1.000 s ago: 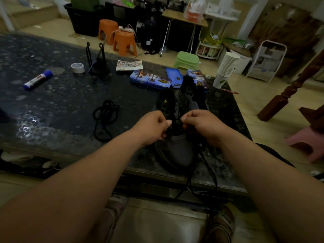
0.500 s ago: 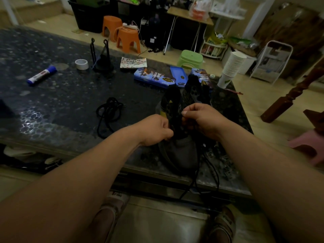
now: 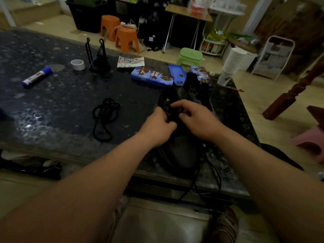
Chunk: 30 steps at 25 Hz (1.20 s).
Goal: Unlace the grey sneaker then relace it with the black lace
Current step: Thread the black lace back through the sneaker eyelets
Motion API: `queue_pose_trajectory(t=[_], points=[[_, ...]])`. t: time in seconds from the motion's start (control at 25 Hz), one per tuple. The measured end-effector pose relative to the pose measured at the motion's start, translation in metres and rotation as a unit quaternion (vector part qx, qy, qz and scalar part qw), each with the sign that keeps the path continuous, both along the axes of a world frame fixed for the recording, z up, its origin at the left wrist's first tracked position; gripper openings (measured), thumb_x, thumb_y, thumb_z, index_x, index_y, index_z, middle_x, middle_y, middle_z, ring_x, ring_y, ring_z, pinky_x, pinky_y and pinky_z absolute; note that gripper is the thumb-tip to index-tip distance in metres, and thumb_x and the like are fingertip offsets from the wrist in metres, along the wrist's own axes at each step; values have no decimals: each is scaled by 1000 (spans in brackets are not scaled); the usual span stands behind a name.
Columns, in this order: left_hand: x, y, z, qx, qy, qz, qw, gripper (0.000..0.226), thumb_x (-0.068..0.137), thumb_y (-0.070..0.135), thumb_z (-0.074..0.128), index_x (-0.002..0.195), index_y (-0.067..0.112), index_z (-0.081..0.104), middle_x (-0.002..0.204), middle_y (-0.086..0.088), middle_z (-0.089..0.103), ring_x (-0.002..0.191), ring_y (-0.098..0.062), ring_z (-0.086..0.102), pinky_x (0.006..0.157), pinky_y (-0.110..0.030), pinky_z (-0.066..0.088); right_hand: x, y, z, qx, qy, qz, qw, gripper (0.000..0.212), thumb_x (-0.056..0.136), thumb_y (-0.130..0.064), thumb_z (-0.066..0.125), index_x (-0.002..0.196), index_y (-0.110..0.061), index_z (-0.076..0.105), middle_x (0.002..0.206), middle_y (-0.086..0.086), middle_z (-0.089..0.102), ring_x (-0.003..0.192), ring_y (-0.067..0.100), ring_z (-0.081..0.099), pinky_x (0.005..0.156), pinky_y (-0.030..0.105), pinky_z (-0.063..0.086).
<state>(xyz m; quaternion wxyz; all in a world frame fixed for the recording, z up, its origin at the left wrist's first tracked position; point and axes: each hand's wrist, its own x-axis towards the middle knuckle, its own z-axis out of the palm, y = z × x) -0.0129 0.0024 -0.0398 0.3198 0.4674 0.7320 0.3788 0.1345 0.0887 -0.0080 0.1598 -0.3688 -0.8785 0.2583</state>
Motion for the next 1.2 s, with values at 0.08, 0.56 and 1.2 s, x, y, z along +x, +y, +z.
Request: queue_pose_trajectory(t=[0.08,0.56,1.2], points=[[-4,-3,-1,19,-19,-6,1000,33,85,25,69,94,28,38,89,-8,65,77,-31,69,69,-53,61,-5,3,2,49,-74,15,996,40,100,-13,48,131,-37,59,118,-6,65,101,17,61,83,37,52],[-1,3,-2,80,228,58,969,26,92,45,65,78,26,54,71,7,62,72,-22,61,59,-35,47,13,9,1,-119,18,-20,993,29,95,-5,50,100,-26,71,94,11,73,65,17,57,55,28,43],[-17,12,-9,87,-40,-17,995,14,95,8,67,86,16,59,66,-2,60,58,-14,61,59,-34,53,15,5,-19,-130,125,-26,983,10,103,-27,59,104,-32,67,85,-13,68,77,1,62,70,22,48]])
